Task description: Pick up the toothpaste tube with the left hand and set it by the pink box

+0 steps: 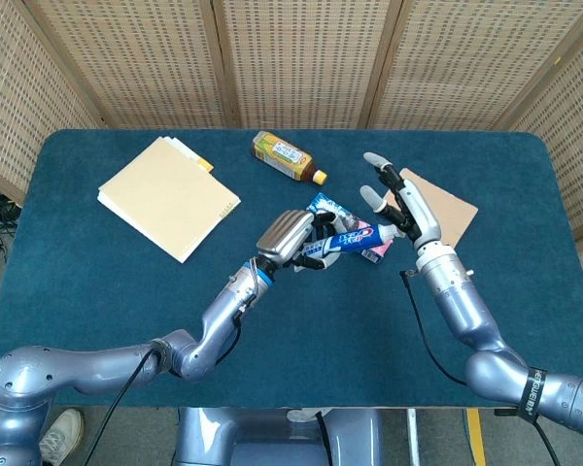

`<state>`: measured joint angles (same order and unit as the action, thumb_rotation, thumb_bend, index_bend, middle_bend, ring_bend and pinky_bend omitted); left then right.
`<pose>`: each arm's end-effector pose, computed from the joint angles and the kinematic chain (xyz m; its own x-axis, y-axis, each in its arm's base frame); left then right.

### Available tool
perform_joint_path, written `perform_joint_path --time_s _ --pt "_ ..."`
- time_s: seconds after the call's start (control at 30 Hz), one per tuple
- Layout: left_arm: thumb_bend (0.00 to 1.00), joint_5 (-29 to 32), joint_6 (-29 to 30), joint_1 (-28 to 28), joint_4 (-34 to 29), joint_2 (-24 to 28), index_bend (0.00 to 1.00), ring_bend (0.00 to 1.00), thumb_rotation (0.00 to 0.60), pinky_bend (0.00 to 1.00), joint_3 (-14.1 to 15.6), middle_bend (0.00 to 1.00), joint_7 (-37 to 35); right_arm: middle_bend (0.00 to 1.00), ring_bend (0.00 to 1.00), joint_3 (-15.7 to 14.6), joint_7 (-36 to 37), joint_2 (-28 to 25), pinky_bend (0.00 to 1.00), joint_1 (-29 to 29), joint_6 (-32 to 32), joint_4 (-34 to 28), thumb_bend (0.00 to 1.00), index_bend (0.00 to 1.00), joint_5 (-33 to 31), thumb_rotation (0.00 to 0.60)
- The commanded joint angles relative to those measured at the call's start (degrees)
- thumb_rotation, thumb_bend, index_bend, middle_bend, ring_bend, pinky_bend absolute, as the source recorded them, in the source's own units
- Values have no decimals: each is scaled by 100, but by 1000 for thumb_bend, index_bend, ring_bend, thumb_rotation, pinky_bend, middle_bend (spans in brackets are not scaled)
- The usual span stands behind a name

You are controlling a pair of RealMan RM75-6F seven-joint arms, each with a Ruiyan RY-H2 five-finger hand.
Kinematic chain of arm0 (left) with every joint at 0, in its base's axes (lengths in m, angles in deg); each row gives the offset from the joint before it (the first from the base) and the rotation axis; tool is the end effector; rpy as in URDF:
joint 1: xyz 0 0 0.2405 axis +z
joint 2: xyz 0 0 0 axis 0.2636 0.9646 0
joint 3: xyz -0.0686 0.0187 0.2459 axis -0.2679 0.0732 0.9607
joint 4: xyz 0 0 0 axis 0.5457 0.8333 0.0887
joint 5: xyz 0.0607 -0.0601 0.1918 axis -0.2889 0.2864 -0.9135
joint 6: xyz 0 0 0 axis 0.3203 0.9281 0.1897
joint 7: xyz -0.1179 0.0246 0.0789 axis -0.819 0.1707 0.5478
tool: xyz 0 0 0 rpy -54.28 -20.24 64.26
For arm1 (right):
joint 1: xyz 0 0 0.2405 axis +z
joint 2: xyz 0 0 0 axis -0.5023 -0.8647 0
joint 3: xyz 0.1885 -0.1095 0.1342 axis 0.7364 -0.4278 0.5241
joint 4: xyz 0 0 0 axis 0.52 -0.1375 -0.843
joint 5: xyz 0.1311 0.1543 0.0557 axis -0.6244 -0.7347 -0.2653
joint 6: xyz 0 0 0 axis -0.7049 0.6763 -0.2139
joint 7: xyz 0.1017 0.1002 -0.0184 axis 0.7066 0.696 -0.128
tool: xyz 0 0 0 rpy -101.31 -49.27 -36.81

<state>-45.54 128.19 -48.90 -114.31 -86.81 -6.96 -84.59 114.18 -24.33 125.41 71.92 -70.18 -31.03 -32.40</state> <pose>0.0443 0.3853 -0.0491 -0.0989 0.4044 0.9092 0.8331 -0.4661 0.2979 -0.0901 -0.3875 0.1268 -0.6364 -0.3068 0.7077 -0.7480 0.0212 -0.6634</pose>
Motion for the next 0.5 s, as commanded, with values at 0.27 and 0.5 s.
perform_joint_path --time_s 0.27,0.5 --pt "642 -22 112 42 -49 -71 747 547 600 604 -93 593 -232 0 0 30 19 34 0 8 -48 -27 0 134 62 74" --pt "642 4 115 10 -56 -155 747 547 600 604 -178 593 -371 0 0 -19 -39 87 0 48 -45 -46 0 134 64 71"
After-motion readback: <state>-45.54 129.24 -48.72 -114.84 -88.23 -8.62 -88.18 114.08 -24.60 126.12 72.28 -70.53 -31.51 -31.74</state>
